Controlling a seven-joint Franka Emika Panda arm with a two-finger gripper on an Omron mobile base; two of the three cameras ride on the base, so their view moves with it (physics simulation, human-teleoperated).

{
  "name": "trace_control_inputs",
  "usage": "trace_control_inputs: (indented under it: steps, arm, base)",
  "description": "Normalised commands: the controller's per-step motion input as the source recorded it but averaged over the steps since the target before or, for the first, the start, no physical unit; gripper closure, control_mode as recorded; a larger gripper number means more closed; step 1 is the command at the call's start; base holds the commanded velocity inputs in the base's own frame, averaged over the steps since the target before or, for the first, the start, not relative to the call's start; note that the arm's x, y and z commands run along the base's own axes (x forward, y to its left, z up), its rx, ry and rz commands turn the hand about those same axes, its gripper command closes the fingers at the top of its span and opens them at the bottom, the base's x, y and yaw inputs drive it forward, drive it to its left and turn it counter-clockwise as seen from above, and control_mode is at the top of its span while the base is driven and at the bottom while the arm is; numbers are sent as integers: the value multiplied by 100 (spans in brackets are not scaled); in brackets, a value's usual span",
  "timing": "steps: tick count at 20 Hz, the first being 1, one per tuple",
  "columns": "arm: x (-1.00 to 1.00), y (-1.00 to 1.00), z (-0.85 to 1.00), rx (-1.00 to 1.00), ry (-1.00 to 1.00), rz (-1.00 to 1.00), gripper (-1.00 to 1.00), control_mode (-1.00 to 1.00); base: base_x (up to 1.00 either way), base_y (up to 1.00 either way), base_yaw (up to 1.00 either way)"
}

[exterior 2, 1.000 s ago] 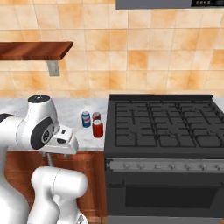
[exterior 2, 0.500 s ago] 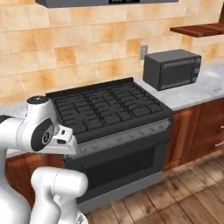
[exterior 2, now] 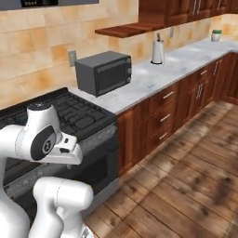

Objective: Four empty soda cans are scattered around the kitchen. Gather all the cans and cluster them next to the stove for recycling.

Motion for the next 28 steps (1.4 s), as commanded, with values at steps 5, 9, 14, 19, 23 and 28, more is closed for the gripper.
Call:
trace_control_inputs:
  steps: [5, 9, 14, 19, 23, 28]
  arm:
    - [0, 0, 0, 0, 0, 0, -100, 100]
    - [0, 0, 0, 0, 0, 0, -100, 100]
    - [0, 0, 0, 0, 0, 0, -100, 100]
    - [0, 0, 0, 0, 0, 0, -100, 100]
    - [0, 0, 0, 0, 0, 0, -100, 100]
    - [0, 0, 0, 0, 0, 0, -100, 100]
  base:
    - [86, -81, -44]
    - [95, -93, -42]
    - [100, -97, -33]
    - [100, -73, -37]
    - [100, -52, -46]
    - [100, 4, -56]
